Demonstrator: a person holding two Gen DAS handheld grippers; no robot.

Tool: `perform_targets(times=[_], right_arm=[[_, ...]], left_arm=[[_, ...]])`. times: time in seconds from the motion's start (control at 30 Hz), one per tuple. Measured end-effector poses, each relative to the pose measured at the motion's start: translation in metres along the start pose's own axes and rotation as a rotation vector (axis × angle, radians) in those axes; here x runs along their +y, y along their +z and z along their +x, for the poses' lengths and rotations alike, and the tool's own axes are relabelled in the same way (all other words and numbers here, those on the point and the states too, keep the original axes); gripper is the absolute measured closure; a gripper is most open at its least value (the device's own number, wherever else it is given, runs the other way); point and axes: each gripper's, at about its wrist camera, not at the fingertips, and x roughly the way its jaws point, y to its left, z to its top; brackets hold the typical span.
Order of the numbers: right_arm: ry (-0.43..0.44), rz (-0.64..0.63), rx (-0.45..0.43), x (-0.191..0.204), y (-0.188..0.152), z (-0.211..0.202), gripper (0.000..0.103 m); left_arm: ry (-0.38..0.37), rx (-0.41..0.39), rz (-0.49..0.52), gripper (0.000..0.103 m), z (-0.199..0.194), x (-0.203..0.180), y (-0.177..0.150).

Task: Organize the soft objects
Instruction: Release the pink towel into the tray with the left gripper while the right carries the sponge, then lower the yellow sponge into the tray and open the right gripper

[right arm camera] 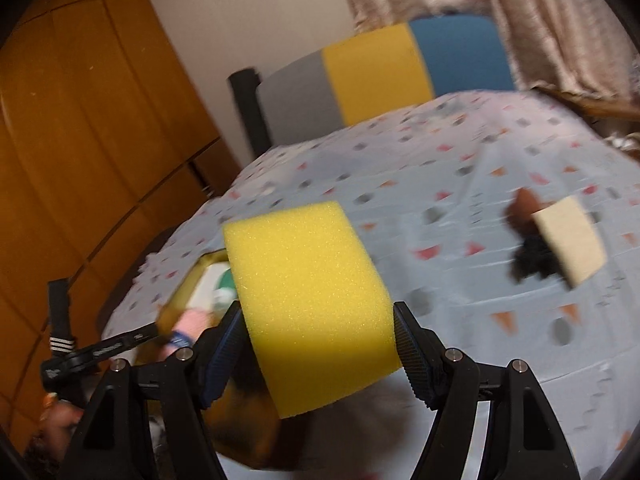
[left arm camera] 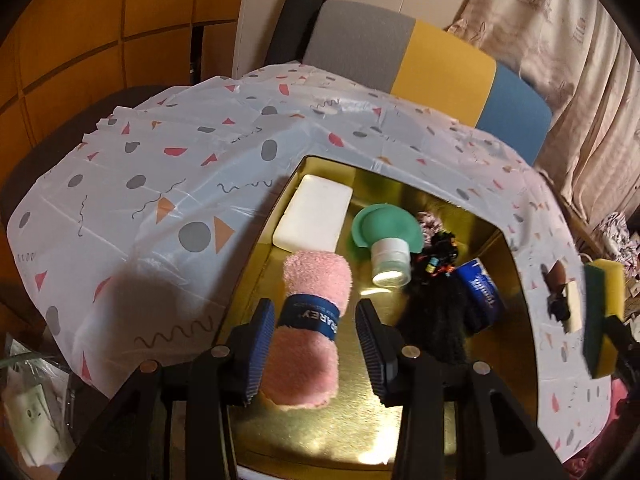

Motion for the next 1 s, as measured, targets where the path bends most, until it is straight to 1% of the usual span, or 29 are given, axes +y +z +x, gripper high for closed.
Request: perform_targets(times=[0.13,0.23,0.33,0.43,0.53,0.6,0.67,0.77,0.83,0.87,0.93,1.0], right_arm=[[0.090,0.008,0.075,0.032,-0.007,0.019,0.031],[0.151,0.019,0.129,0.052,-0.014,0.034,0.031],[0.181,0.026,0.193,0.076,-0.022,0.055,0.031],[0.186,0.034,0.229,0.092,-0.027,0.071,0.031],[0.168,0.048,0.263,0.103,-0.031,0.091,0.031],[0.125,0.043,0.289,0.110,-0.032,0.105,0.031],[0.068,0.014,0.312,0.120,-0.039,0.118,0.031],[-0.023,-0.075,0.327,0.131,-0.046,0.134,0.031],[-0.056,-0.107,0.335,0.133,-0.048,0.141,0.031],[-0.097,-0.129,0.340,0.134,-0.049,0.145,0.031],[-0.152,-0.142,0.322,0.129,-0.046,0.148,0.031],[-0.182,-0.133,0.331,0.122,-0.044,0.150,0.029]], left_arm=[[-0.012,-0.035,-0.029,0.061,-0.011,0.002,-0.003],[-0.019,-0.035,-0.048,0.061,-0.013,0.005,-0.003],[-0.009,-0.041,-0.060,0.061,-0.018,0.009,-0.004],[0.009,-0.062,-0.084,0.061,-0.025,0.016,-0.003],[0.045,-0.080,-0.103,0.061,-0.030,0.022,-0.003],[0.067,-0.088,-0.122,0.061,-0.033,0.028,-0.004],[0.091,-0.075,-0.120,0.061,-0.032,0.029,-0.006],[0.087,-0.037,-0.110,0.061,-0.027,0.028,-0.010],[0.089,-0.022,-0.100,0.061,-0.025,0.025,-0.012],[0.088,-0.014,-0.091,0.061,-0.024,0.023,-0.013],[0.082,-0.016,-0.080,0.061,-0.025,0.019,-0.016],[0.073,-0.012,-0.069,0.061,-0.025,0.016,-0.016]])
